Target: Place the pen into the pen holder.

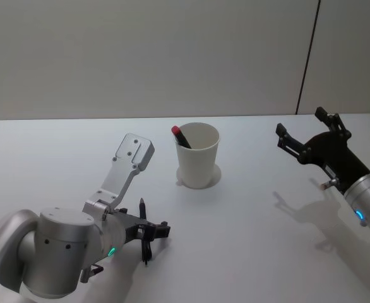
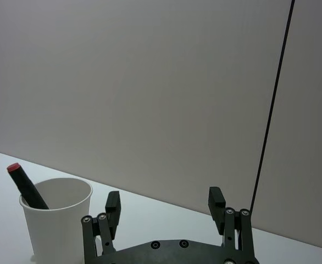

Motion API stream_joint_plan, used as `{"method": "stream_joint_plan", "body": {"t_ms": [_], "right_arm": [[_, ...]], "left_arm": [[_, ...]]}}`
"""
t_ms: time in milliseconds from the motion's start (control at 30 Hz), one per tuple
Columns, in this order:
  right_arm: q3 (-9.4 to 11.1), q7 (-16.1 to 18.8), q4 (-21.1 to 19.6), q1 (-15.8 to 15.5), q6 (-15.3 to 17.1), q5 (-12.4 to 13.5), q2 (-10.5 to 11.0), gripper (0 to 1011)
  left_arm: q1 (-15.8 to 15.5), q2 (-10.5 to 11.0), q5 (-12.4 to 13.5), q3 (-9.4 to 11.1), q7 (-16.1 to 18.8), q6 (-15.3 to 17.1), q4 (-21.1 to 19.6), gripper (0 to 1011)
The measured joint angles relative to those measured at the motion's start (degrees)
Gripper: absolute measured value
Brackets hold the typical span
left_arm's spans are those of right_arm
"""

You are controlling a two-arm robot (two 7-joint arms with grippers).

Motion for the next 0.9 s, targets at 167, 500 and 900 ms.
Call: {"method": "stream_joint_plan", "body": {"t_ms": [167, 500, 900], "right_arm": [[0.00, 0.00, 0.00, 0.00, 0.00, 0.00, 0.00, 1002], [0.00, 0.00, 0.00, 0.00, 0.00, 0.00, 0.00, 1002], [0.00, 0.00, 0.00, 0.00, 0.00, 0.00, 0.00, 1002]], "left_arm": [[-0.03, -0.22, 0.14, -0.14, -0.27, -0.03, 0.23, 1001], [0.07, -0.67, 0.27, -0.56, -0.54, 0.00, 0.37, 1001], [0.24, -1.07, 0.72, -1.01, -1.14, 0.52, 0.37, 1001]]}}
